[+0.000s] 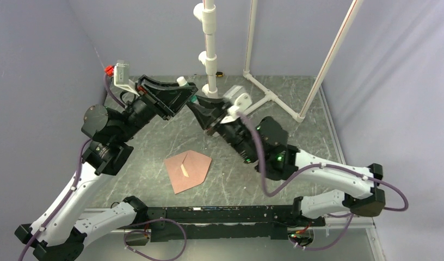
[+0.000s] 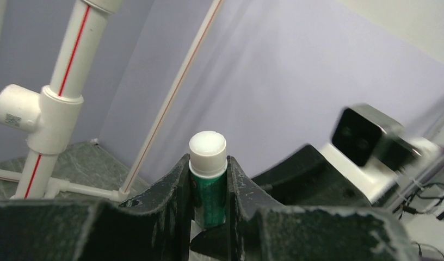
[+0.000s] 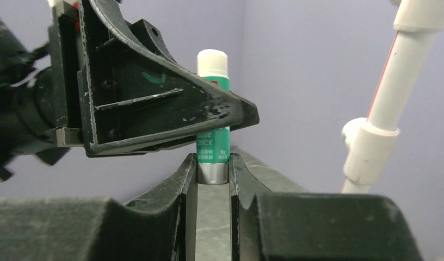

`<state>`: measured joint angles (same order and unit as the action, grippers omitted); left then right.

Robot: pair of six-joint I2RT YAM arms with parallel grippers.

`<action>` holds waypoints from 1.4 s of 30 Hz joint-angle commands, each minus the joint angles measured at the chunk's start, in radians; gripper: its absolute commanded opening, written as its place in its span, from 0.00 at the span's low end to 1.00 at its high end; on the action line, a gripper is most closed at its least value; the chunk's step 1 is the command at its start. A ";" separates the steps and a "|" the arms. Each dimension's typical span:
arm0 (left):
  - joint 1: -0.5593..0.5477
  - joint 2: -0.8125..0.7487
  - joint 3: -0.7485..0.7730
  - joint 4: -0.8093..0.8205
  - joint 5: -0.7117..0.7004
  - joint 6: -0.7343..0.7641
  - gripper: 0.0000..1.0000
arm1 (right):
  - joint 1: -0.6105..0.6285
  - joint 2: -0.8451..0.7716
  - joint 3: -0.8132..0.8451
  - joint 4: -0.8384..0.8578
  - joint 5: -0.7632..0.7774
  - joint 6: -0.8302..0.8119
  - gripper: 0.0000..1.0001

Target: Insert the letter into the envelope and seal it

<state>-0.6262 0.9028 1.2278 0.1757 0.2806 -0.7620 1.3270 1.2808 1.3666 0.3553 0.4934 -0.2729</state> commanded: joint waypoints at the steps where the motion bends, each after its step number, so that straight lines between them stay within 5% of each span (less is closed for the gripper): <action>1: -0.007 -0.013 0.034 0.084 0.158 0.017 0.03 | -0.171 -0.160 -0.062 -0.070 -0.283 0.412 0.00; 10: -0.007 0.041 0.088 0.162 0.396 -0.020 0.02 | -0.311 -0.301 -0.204 0.093 -0.586 0.748 0.00; 21: -0.007 0.078 0.128 0.323 0.605 -0.075 0.02 | -0.313 -0.268 -0.323 0.531 -0.604 1.212 0.00; 26: -0.007 0.078 0.117 0.398 0.607 -0.114 0.02 | -0.313 -0.245 -0.317 0.606 -0.610 1.289 0.00; 27: -0.007 0.075 0.119 0.391 0.592 -0.111 0.02 | -0.312 -0.249 -0.316 0.602 -0.617 1.263 0.12; 29: -0.007 0.067 0.121 0.351 0.538 -0.092 0.02 | -0.311 -0.267 -0.303 0.528 -0.629 1.147 0.56; 31: -0.007 0.051 0.118 0.278 0.448 -0.069 0.02 | -0.305 -0.296 -0.289 0.390 -0.615 0.957 0.75; 38: -0.007 0.021 0.059 0.228 0.144 -0.222 0.02 | -0.304 -0.327 -0.209 0.100 -0.612 0.227 0.84; 42: -0.007 0.030 0.067 0.150 0.055 -0.335 0.02 | -0.302 -0.285 -0.118 0.051 -0.674 -0.021 0.84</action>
<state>-0.6361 0.9176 1.2957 0.3988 0.4847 -0.9661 1.0218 0.9695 1.1530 0.4934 -0.1371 0.1062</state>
